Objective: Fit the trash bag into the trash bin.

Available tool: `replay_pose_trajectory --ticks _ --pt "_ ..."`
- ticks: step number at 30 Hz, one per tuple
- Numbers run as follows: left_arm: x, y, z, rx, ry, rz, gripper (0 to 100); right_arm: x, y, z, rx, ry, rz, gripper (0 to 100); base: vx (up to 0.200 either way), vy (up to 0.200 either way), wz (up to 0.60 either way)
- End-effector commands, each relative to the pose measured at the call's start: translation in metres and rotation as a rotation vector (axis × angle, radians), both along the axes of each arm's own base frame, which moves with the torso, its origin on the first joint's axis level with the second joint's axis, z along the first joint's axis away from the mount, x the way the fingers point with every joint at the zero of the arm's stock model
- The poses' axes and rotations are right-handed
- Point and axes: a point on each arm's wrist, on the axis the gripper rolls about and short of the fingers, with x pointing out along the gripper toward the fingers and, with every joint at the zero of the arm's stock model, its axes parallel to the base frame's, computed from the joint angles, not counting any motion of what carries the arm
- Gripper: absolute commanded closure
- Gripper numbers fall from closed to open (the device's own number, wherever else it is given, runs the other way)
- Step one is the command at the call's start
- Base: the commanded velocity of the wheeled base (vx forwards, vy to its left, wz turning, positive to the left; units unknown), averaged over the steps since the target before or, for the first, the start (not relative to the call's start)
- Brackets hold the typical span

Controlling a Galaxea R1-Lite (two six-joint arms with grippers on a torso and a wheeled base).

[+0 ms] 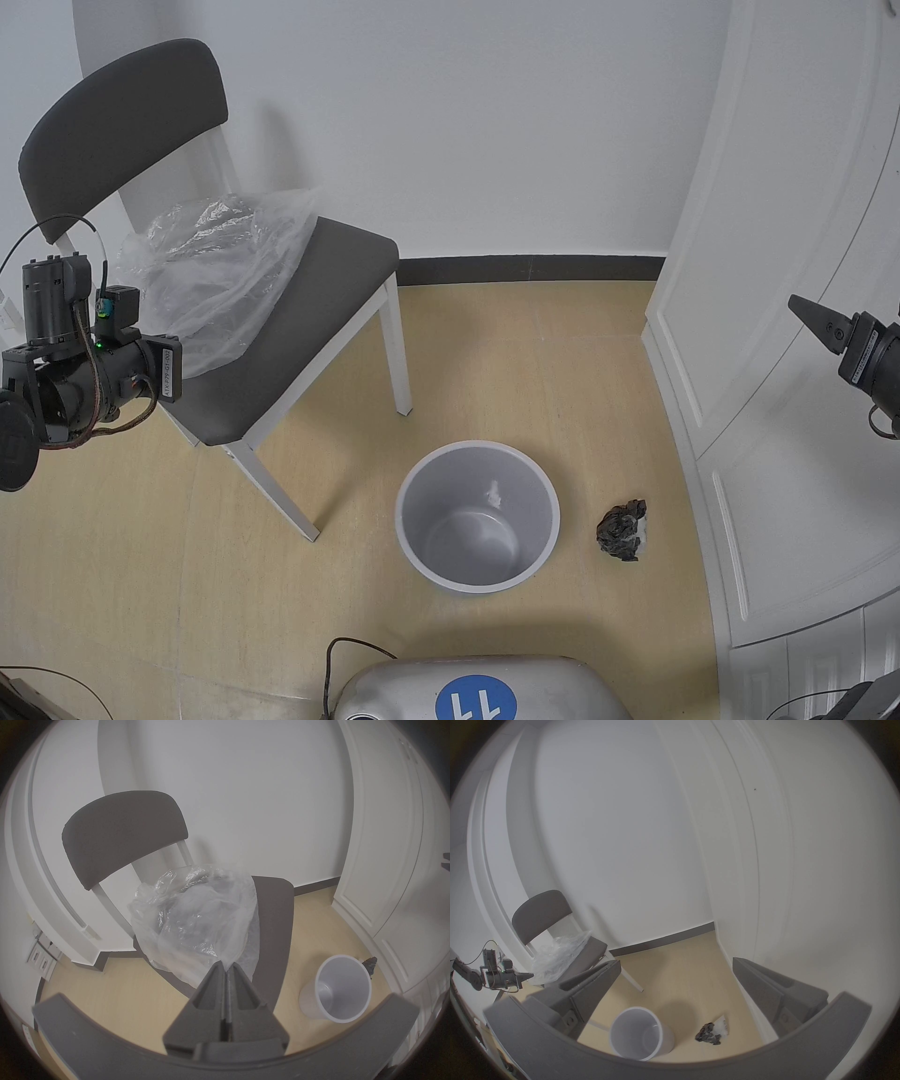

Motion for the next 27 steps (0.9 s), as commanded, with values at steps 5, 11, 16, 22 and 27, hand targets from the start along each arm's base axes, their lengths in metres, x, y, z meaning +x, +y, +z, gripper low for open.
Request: replay_pose_trajectory --ticks 5,11,16,22,27 --pt "-0.005 -0.002 0.006 -0.047 -0.053 -0.08 100 0.003 0.002 -0.004 -0.003 0.02 0.013 0 0.0 0.16 0.0" --pt "-0.017 -0.01 0.021 -0.091 -0.099 -0.147 100 0.01 0.005 -0.013 -0.012 0.056 0.033 0 0.0 0.0 0.0" --pt "-0.05 -0.028 0.046 -0.122 -0.127 -0.242 100 0.01 0.014 -0.018 -0.014 0.075 0.074 0 0.0 0.0 0.0" --pt "-0.09 -0.045 0.077 -0.149 -0.121 -0.371 100 0.009 0.021 -0.024 -0.026 0.097 0.11 0 0.0 0.0 0.0" --pt "-0.097 -0.044 0.082 -0.134 -0.105 -0.335 100 0.006 0.029 -0.029 -0.035 0.115 0.153 0 0.0 0.0 0.0"
